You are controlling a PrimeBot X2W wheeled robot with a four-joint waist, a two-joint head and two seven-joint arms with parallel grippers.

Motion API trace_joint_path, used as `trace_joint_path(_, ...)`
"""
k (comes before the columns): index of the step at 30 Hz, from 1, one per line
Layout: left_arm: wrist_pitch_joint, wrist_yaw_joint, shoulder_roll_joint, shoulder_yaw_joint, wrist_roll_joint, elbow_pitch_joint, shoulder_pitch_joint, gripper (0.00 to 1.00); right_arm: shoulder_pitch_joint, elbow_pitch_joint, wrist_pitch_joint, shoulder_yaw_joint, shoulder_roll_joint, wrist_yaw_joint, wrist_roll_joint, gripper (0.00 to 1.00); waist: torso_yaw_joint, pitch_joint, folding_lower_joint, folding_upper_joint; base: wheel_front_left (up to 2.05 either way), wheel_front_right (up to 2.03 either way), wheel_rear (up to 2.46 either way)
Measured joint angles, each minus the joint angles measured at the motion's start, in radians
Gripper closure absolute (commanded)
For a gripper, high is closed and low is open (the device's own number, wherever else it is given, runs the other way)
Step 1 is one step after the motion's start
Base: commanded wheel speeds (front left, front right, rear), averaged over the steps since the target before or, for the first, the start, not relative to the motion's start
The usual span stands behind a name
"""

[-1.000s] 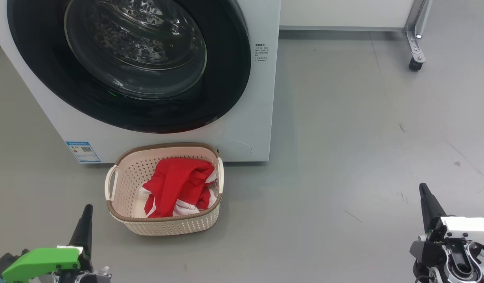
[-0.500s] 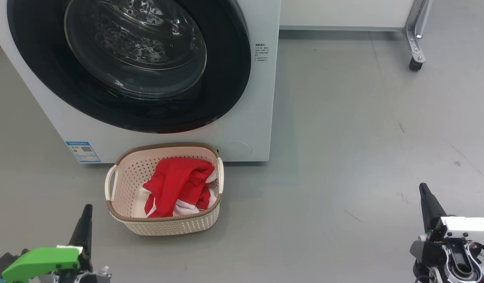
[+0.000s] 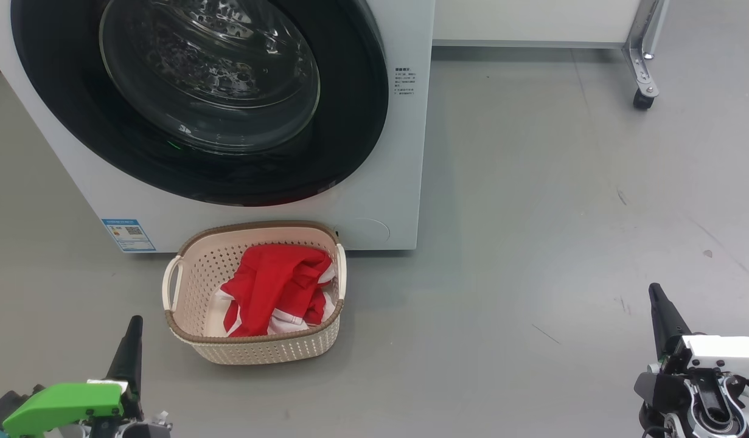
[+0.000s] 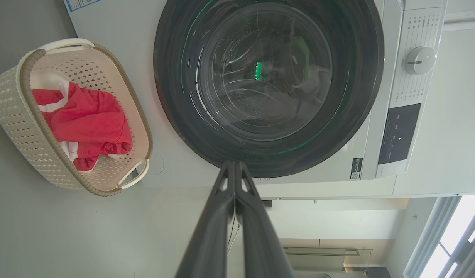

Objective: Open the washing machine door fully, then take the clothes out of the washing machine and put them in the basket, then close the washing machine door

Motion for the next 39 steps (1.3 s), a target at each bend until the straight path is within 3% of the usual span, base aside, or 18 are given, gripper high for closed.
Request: trace_joint_path(39, 0.001, 0.000, 0.000, 0.002, 0.000, -0.002, 0.000, 1.00, 0.000, 0.000, 0.004, -0.001, 0.000, 0.000, 0.000, 1.00, 0.000, 0.000, 0.0000, 0.0000, 0.00, 0.00, 0.00)
